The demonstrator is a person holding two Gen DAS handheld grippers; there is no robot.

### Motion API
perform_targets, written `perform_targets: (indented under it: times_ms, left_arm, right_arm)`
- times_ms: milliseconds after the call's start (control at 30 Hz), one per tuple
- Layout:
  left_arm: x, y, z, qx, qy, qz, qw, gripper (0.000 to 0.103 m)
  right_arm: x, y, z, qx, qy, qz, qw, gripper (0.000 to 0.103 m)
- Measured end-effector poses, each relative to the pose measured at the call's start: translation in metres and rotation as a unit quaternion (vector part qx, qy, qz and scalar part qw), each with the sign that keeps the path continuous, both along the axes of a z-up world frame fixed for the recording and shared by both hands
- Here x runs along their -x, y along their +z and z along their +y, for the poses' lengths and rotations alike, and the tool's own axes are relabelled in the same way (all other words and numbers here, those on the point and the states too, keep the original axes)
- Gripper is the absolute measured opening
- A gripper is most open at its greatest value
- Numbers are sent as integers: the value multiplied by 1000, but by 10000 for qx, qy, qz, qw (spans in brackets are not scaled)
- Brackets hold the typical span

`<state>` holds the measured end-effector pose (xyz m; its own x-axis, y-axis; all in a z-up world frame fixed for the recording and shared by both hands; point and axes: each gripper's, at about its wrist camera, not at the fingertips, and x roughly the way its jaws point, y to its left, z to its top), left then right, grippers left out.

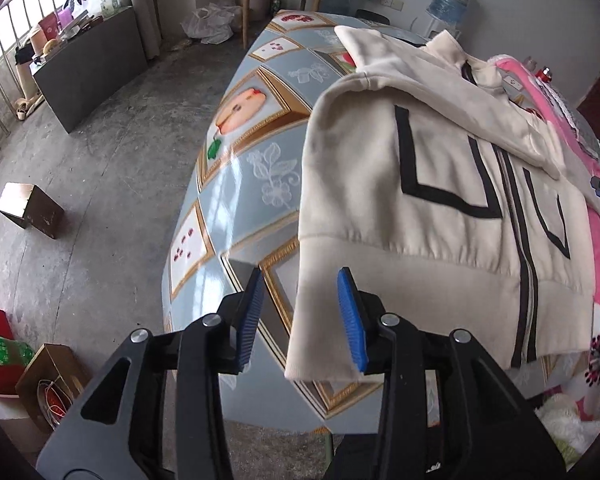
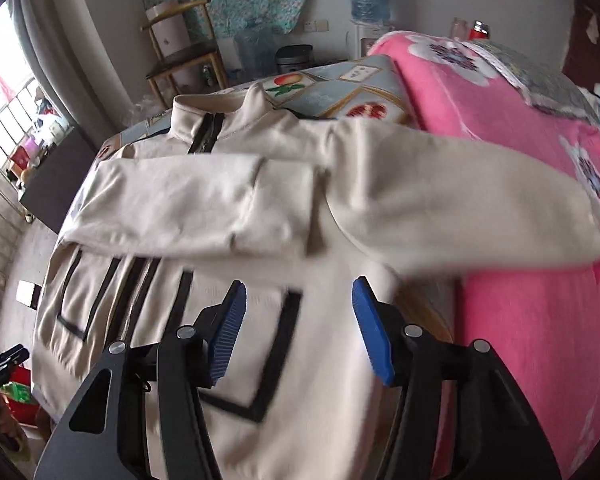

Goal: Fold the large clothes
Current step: 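Grasp the jacket side edge with the left tool and fold it inward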

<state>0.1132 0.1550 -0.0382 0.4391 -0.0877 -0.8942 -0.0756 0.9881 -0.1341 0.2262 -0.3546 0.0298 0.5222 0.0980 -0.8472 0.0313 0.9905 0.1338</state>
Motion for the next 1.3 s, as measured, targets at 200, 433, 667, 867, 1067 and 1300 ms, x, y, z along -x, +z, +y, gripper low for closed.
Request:
perform_targets:
  times_ms: [200, 433, 667, 867, 1067, 1300]
  left_arm:
    - [12, -17, -8, -158, -226, -43, 9996, 40]
    - [7, -24, -11, 3, -500, -603, 9969, 41]
    - [10, -24, -13, 147, -497, -723, 9960, 35]
    - [21, -25, -12, 19, -430, -759, 9962, 23]
    - [24, -24, -21, -395, -467, -902, 9940, 8]
    - [40, -7, -33, -774, -329, -1230, 9888, 4]
  right_arm:
    - [83, -29, -32, -226, -476, 506, 9973, 54]
    - [120, -59, -44, -957, -626, 799, 9902, 55]
    - [149, -66, -41, -1401, -698, 707, 9851, 55]
    - [170, -70, -33, -1512, -810, 643, 9831, 55]
    - [169, -77, -11, -1122, -788, 621, 9886, 30]
    - [166, -53, 11, -246, -446, 217, 9985, 8]
